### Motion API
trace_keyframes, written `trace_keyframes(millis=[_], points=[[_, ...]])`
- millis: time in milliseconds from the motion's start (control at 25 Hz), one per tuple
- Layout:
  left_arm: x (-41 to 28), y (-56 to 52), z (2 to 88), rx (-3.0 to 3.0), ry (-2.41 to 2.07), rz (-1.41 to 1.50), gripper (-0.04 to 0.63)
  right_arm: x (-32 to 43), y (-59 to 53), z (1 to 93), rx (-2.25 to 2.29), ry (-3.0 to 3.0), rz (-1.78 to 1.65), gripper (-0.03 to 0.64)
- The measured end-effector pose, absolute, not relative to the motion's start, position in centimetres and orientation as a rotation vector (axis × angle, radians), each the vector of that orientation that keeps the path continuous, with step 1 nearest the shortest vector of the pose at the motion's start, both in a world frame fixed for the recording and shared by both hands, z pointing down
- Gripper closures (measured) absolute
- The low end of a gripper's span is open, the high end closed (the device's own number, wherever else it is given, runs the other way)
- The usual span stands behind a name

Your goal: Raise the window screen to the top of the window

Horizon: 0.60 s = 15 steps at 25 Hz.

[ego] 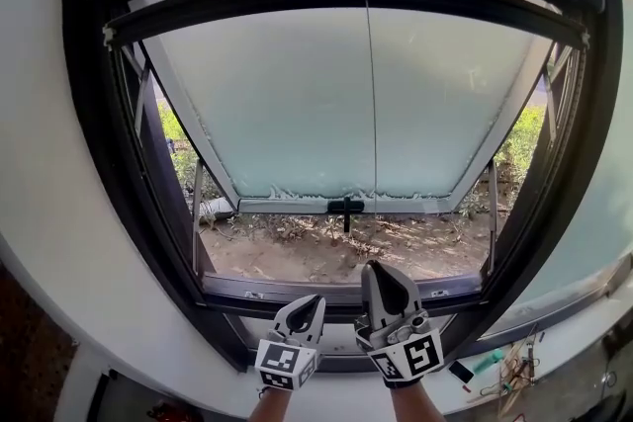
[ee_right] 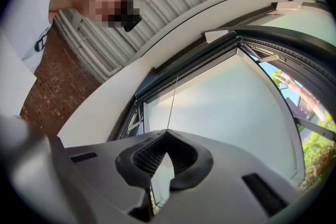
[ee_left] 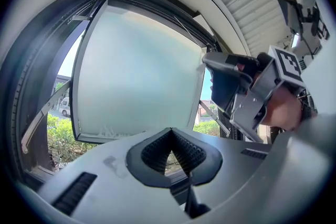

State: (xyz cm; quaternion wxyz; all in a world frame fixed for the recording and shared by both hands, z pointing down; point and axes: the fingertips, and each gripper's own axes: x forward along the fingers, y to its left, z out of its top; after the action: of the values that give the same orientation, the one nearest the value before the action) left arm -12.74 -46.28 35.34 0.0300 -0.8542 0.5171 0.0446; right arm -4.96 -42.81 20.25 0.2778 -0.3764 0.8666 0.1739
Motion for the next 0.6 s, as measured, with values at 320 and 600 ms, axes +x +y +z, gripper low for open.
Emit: trace_keyframes(millis=[320,600], points=[[-11.7,-46.5,35.3,-2.646,1.573,0.132,0.594,-5.3,-42.1,15.8,-0.914,2.287,0.545,0.617],[-11.7,-46.3,35.8,-2.659,1.58,0.126,0.594,-4.9,-43.3,22.4,-0.967,2.366,0.313,0.616]])
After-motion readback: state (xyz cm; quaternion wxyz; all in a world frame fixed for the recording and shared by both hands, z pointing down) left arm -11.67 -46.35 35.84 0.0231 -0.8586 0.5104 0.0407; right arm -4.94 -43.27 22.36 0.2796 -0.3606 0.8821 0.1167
